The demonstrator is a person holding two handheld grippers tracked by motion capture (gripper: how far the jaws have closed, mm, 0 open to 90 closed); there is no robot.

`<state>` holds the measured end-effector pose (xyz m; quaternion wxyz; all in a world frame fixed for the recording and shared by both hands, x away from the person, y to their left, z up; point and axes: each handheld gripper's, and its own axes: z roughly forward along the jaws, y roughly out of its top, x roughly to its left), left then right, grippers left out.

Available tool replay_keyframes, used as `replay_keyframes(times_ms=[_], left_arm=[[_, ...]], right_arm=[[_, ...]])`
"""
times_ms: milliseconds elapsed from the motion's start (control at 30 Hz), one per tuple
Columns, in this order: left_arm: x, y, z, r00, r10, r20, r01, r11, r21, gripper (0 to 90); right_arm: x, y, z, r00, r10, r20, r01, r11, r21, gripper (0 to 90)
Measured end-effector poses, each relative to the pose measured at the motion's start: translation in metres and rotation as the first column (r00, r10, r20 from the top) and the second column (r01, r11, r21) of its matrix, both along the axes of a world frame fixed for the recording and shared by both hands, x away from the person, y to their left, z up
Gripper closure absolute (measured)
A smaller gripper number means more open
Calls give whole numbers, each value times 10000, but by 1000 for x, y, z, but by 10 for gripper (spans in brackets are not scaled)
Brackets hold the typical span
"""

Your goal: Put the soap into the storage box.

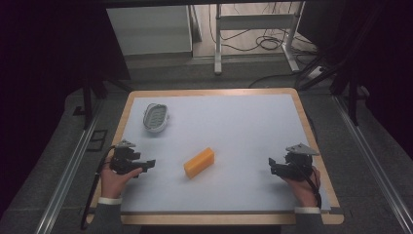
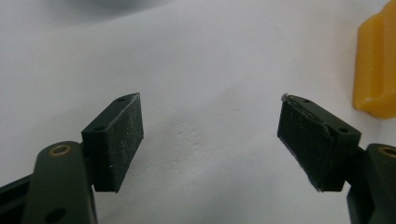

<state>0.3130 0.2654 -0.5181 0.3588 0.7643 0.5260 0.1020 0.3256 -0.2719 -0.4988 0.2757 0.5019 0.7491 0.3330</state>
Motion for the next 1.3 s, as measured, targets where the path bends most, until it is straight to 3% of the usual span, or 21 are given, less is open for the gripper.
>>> replay_keyframes(times_ms=[500, 633, 767, 900, 1033, 1300], left_arm=[[0, -1, 2, 10000, -39, 72, 39, 10000, 46, 244], [-1, -1, 5, 9999, -122, 13, 122, 9993, -349, 258], [-2, 0, 7, 10000, -45, -7, 45, 9991, -430, 254], [-2, 5, 9, 9995, 312, -42, -314, 9977, -596, 264], [-3, 4, 14, 9993, 354, -75, -356, 9988, -350, 270], [-5, -2, 29, 9999, -52, 88, 55, 9995, -308, 255]], right_arm=[[-3, 0, 2, 9999, 38, 131, -37, 9999, -112, 110], [-6, -3, 2, 9996, -238, 139, 240, 9997, -93, 112], [-6, -3, 1, 9998, -151, 98, 152, 9998, -147, 112], [-5, -6, 1, 9998, -158, 102, 158, 9999, -29, 112], [-8, -10, 4, 9997, -27, 250, 19, 9995, 319, 112], [-10, -8, 6, 9994, -16, 334, 6, 9996, 292, 112]])
